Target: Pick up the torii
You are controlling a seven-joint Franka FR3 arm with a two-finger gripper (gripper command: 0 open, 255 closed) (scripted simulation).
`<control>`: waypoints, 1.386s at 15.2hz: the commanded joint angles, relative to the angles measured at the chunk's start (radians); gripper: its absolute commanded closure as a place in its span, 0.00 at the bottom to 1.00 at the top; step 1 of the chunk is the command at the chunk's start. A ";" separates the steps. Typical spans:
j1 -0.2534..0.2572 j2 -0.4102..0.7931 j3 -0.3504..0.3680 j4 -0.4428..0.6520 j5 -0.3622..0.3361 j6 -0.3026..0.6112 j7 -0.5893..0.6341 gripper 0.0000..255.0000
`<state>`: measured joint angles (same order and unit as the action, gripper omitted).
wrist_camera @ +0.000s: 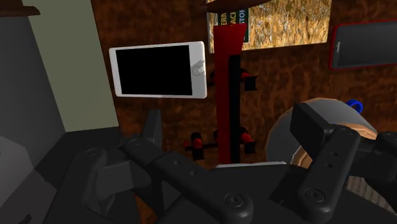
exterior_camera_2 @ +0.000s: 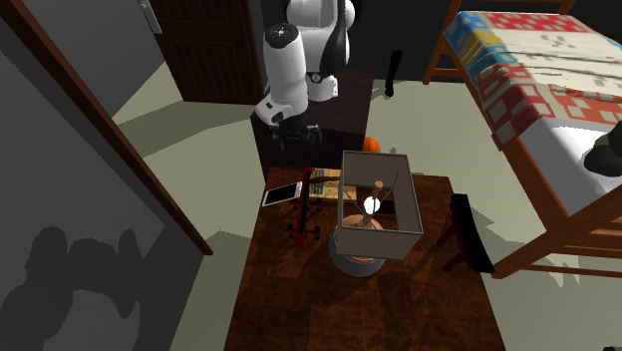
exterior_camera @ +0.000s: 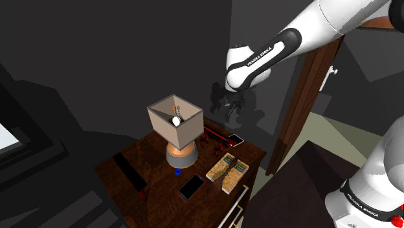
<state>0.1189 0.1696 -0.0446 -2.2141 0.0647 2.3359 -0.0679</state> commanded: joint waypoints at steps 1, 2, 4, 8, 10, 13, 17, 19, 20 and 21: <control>0.002 0.083 0.007 0.051 0.012 0.033 -0.011 0.00; 0.002 0.121 0.011 0.078 0.017 0.045 -0.015 0.00; 0.004 0.198 0.019 0.135 0.025 0.065 -0.021 0.00; 0.007 0.352 0.034 0.264 0.035 0.092 -0.030 0.00; 0.009 0.427 0.041 0.335 0.038 0.097 -0.033 0.00; 0.008 0.459 0.043 0.340 0.040 0.124 -0.036 0.00; 0.007 0.503 0.045 0.351 0.043 0.157 -0.040 0.00; 0.007 0.510 0.045 0.353 0.043 0.162 -0.040 0.00; 0.007 0.510 0.045 0.353 0.043 0.162 -0.040 0.00; 0.007 0.509 0.045 0.353 0.043 0.162 -0.040 1.00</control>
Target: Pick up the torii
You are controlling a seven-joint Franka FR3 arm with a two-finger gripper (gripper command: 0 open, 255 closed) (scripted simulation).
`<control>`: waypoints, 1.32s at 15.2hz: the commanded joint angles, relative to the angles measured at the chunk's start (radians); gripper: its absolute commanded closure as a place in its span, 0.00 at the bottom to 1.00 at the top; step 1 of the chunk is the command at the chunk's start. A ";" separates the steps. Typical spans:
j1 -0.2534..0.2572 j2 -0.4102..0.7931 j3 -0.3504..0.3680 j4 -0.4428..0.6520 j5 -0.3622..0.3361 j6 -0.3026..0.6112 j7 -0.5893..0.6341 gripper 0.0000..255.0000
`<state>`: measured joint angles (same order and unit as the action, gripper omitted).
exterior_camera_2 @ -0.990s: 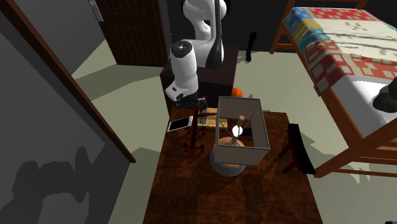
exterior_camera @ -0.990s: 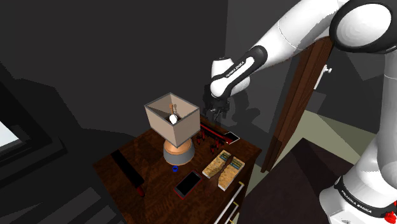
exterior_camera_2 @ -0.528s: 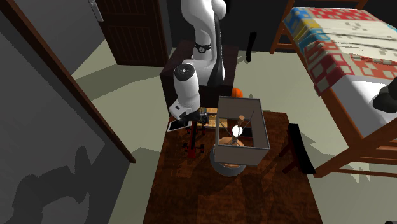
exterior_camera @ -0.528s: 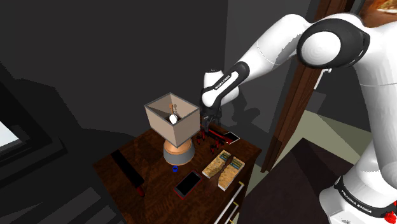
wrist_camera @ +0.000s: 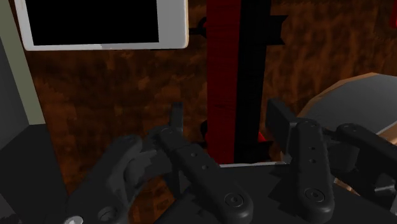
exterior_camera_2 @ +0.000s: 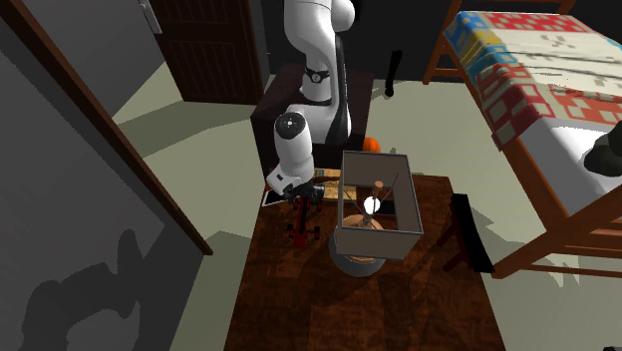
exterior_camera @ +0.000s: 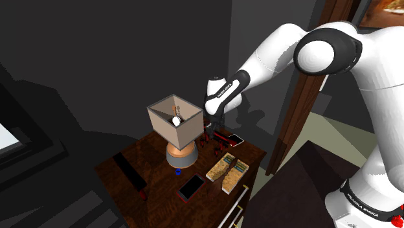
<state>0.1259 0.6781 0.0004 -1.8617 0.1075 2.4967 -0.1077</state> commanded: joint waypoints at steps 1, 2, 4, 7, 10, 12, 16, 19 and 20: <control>0.000 0.001 0.000 0.000 0.000 0.001 0.000 1.00; 0.000 0.001 0.000 0.000 0.000 0.001 0.000 1.00; 0.000 0.000 0.000 0.000 0.000 0.001 0.000 1.00; 0.000 0.000 0.000 -0.001 0.000 0.001 0.000 1.00; 0.000 -0.010 -0.001 -0.003 0.000 -0.007 0.001 1.00; 0.001 -0.033 -0.002 -0.009 -0.002 -0.024 0.002 1.00; 0.002 -0.075 -0.004 -0.017 -0.004 -0.058 0.006 1.00; 0.003 -0.106 -0.005 -0.021 -0.007 -0.085 0.009 1.00; 0.003 -0.117 -0.006 -0.022 -0.007 -0.095 0.010 1.00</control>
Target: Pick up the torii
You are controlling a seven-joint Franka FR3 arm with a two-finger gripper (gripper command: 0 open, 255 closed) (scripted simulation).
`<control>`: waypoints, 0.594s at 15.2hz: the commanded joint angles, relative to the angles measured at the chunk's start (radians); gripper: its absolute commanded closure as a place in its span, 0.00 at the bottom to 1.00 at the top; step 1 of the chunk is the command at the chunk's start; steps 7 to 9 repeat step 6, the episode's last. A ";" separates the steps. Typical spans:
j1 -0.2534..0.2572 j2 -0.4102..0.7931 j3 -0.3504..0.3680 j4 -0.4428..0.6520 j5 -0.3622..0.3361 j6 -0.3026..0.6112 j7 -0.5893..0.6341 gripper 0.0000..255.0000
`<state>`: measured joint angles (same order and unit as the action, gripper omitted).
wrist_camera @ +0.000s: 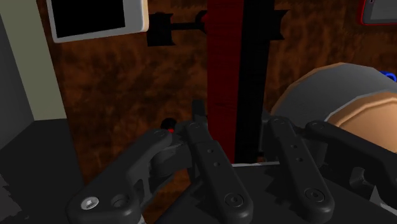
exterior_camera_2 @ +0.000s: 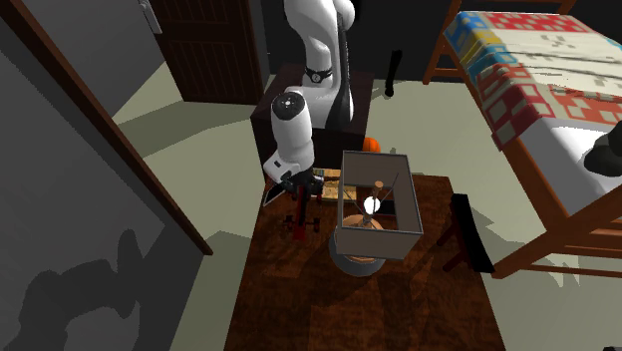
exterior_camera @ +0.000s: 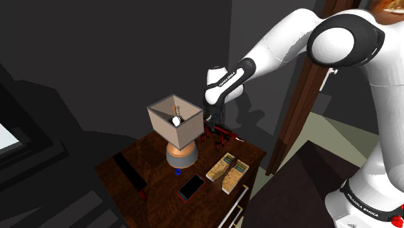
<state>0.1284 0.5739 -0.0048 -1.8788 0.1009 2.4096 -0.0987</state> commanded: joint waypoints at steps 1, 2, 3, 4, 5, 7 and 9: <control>0.001 -0.022 -0.001 -0.005 -0.001 -0.017 0.002 1.00; 0.001 -0.032 -0.001 -0.006 -0.002 -0.026 0.003 1.00; 0.001 -0.042 -0.002 -0.006 -0.003 -0.036 0.004 1.00; 0.001 -0.052 -0.002 -0.006 -0.004 -0.045 0.005 1.00; 0.002 -0.053 -0.002 -0.006 -0.004 -0.047 0.005 1.00; 0.002 -0.053 -0.002 -0.006 -0.004 -0.047 0.005 1.00; 0.002 -0.053 -0.002 -0.006 -0.004 -0.047 0.005 1.00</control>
